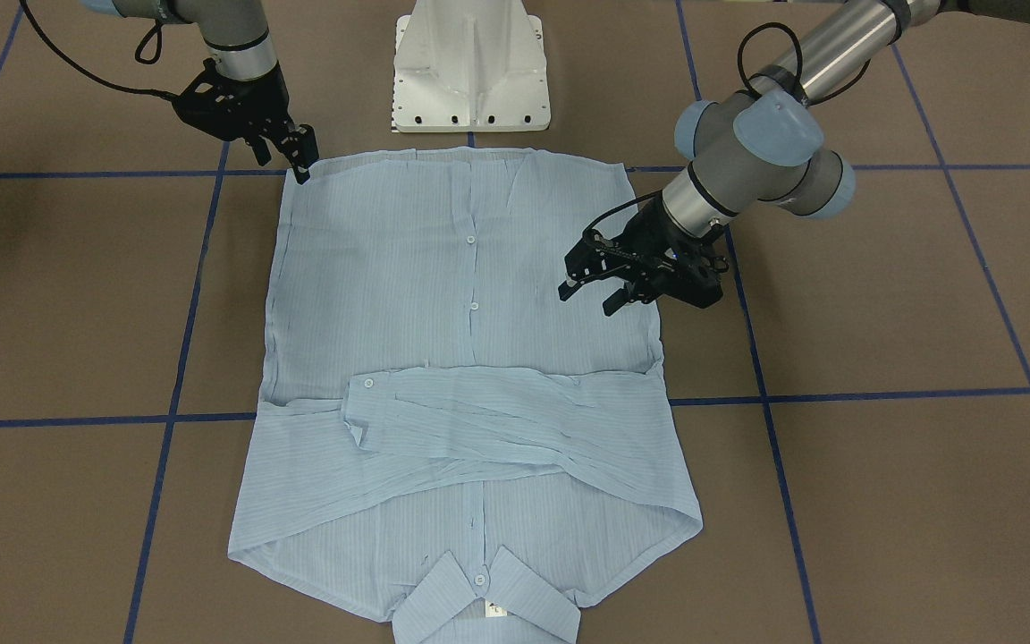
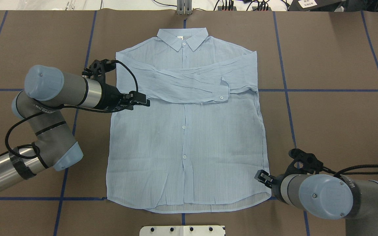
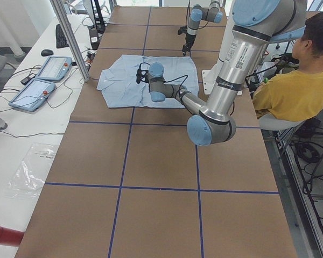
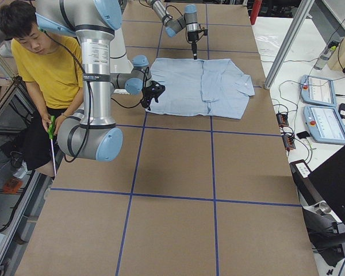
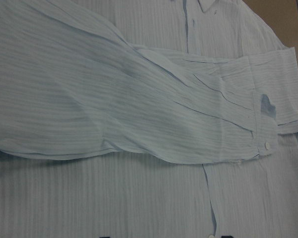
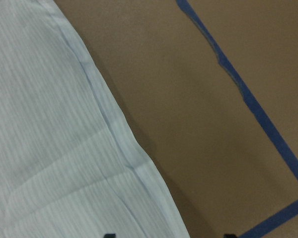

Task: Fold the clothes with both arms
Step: 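Release the sleeve and move the right gripper to the hem corner nearest the robot, then move the left gripper down to the other hem corner nearest the robot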

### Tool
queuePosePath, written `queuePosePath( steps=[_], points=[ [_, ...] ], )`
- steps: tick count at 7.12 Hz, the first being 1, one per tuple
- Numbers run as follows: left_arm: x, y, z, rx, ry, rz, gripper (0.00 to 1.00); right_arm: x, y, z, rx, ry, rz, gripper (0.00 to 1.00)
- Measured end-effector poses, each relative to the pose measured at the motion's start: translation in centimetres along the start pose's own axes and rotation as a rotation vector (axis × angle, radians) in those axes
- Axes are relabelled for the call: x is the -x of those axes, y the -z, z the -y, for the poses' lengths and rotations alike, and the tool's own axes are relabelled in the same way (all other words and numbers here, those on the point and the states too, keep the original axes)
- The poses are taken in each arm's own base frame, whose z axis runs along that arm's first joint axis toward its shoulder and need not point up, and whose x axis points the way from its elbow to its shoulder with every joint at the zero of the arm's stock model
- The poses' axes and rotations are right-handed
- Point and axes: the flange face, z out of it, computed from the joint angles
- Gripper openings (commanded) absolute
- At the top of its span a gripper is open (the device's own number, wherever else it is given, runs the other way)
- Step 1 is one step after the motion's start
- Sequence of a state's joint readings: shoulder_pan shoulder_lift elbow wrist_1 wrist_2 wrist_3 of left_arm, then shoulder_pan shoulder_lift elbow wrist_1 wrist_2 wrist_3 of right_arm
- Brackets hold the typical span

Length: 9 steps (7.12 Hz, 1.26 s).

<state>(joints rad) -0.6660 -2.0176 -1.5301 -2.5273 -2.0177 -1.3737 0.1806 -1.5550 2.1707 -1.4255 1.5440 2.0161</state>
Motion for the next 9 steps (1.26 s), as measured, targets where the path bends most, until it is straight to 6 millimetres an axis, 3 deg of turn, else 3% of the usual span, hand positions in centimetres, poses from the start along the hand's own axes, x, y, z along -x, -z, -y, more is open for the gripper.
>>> queuePosePath(
  steps=[4,5,9],
  points=[
    [0.7,-0.3,-0.4,0.003,0.009,0.011,0.83,-0.3,-2.0,-1.4,-0.019,-0.033,-0.022,0.67],
    [0.8,-0.3,-0.4,0.002,0.01,0.013,0.83,-0.1,-2.5,-1.8,-0.021,-0.027,-0.023,0.6],
    [0.8,-0.2,-0.4,0.002,0.009,0.011,0.83,-0.2,-2.8,-1.6,-0.034,-0.028,-0.025,0.51]
  ],
)
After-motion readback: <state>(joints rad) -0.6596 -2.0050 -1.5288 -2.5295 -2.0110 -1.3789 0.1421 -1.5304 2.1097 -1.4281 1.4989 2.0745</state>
